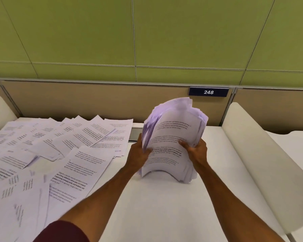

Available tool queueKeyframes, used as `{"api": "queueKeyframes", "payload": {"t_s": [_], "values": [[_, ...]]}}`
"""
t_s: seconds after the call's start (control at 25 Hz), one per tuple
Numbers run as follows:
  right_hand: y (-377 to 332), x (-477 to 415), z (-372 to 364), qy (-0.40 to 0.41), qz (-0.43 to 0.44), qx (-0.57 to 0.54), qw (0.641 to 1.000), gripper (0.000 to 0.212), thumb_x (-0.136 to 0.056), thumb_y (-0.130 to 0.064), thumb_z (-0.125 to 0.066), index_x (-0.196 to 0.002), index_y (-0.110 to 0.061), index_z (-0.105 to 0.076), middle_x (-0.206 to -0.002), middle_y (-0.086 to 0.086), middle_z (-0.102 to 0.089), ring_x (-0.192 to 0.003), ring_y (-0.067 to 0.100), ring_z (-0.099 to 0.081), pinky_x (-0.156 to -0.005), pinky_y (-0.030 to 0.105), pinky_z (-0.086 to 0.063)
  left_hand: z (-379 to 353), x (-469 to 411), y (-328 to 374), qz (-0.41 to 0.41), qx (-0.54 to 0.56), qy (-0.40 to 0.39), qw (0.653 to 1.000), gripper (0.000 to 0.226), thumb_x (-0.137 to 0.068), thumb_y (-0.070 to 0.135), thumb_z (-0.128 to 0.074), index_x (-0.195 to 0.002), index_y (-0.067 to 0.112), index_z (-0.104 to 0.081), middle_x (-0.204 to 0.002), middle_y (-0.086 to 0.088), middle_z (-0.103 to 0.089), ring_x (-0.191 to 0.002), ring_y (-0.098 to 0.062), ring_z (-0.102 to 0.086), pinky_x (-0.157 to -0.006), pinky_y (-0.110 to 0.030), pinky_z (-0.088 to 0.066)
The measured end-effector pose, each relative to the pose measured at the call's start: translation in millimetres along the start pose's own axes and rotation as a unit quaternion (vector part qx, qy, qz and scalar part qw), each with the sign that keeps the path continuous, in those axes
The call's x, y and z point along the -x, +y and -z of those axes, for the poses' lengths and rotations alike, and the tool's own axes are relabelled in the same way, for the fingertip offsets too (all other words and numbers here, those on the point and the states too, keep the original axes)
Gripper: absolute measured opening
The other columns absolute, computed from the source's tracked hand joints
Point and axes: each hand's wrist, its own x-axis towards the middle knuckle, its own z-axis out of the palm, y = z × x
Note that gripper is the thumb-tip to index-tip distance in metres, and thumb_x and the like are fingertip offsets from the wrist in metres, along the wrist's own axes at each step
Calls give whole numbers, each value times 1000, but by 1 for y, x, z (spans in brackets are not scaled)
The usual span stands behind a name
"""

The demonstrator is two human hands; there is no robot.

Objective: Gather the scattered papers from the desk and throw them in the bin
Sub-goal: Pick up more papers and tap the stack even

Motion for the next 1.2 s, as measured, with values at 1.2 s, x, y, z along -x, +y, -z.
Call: {"api": "queueKeyframes", "payload": {"t_s": [1.2], "values": [[46,108,-153,-203,-259,56,943,77,-53,-9,-75,-127,-10,-53,-118,15,-64,-107,38,-63,-83,49,-58,270,-12,-258,356,-174,-47,917,106,-59,26,-90,-140,0,-26,-144,-24,-36,-132,-39,-38,-106,-49,-38]]}}
